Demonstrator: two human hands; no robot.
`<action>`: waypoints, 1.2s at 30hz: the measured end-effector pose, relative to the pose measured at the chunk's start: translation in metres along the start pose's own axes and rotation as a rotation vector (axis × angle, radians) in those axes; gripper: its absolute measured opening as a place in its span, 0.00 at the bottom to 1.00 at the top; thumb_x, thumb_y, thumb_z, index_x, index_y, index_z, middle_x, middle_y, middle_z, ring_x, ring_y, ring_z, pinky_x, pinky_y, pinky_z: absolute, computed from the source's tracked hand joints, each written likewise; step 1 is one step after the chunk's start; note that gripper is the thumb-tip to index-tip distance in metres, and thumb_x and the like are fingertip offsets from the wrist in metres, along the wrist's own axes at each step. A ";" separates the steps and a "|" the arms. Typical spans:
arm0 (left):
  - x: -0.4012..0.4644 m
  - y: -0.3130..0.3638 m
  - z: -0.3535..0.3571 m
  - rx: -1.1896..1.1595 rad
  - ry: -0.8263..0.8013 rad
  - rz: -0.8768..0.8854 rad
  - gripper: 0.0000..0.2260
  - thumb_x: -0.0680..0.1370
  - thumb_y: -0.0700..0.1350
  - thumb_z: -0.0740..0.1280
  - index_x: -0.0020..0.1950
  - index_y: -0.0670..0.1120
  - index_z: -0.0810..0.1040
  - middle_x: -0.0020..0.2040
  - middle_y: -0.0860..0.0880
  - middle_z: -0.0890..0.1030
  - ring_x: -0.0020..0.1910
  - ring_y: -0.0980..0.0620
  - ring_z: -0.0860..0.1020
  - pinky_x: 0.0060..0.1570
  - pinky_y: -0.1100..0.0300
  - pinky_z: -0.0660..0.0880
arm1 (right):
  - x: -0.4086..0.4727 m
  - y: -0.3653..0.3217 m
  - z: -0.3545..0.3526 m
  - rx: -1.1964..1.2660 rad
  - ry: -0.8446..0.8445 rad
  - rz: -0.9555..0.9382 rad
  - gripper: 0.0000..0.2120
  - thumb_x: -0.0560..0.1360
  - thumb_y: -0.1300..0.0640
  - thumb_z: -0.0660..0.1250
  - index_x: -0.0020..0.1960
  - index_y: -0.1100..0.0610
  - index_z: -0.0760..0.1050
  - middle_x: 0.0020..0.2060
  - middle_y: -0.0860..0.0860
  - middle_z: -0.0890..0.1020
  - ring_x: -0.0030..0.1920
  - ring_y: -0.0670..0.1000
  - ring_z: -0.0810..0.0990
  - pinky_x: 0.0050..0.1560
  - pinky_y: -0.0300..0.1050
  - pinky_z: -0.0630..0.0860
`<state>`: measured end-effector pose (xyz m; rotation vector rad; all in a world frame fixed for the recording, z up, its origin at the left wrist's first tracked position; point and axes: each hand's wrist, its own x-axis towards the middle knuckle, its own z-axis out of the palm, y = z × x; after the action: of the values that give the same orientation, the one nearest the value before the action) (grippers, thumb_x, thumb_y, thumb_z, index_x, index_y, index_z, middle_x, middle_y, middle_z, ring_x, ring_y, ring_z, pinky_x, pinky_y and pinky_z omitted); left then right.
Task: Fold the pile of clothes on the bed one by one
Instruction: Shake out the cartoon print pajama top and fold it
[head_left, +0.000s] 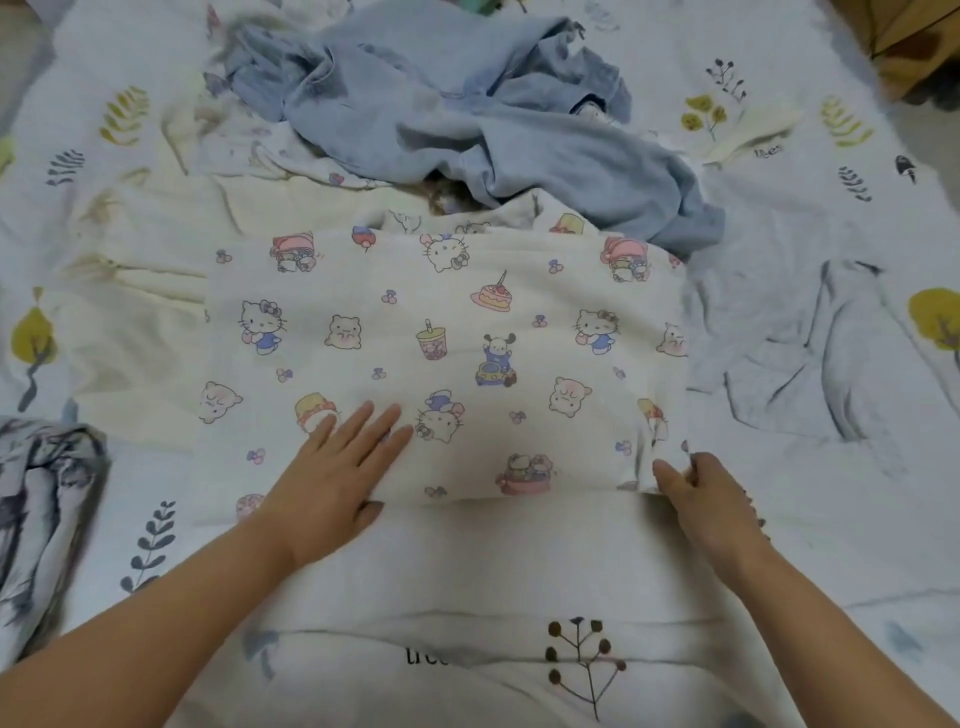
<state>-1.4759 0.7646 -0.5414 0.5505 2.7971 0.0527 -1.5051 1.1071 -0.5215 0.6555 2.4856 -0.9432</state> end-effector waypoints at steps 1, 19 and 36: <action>0.002 0.000 0.000 0.000 -0.001 -0.010 0.36 0.60 0.43 0.80 0.66 0.39 0.73 0.67 0.39 0.72 0.63 0.34 0.72 0.56 0.38 0.71 | 0.002 -0.002 0.000 0.053 0.039 -0.013 0.12 0.78 0.54 0.61 0.39 0.58 0.65 0.33 0.51 0.70 0.35 0.51 0.69 0.33 0.43 0.62; -0.108 0.065 -0.019 -0.057 -0.102 0.278 0.22 0.60 0.67 0.68 0.47 0.55 0.85 0.49 0.56 0.84 0.40 0.61 0.82 0.33 0.69 0.77 | -0.075 0.062 -0.046 -0.322 -0.217 0.120 0.09 0.77 0.52 0.62 0.43 0.57 0.71 0.35 0.51 0.80 0.36 0.53 0.79 0.34 0.41 0.69; -0.012 -0.045 -0.028 -0.314 0.419 -0.669 0.09 0.77 0.43 0.65 0.38 0.41 0.72 0.36 0.43 0.72 0.35 0.41 0.71 0.33 0.55 0.62 | -0.007 0.008 0.007 -0.186 0.439 -0.179 0.08 0.78 0.57 0.59 0.43 0.60 0.65 0.36 0.59 0.76 0.33 0.54 0.69 0.33 0.49 0.61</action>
<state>-1.4896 0.7194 -0.5151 -0.5344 3.1177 0.5016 -1.4935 1.1057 -0.5263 0.6408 3.0181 -0.6684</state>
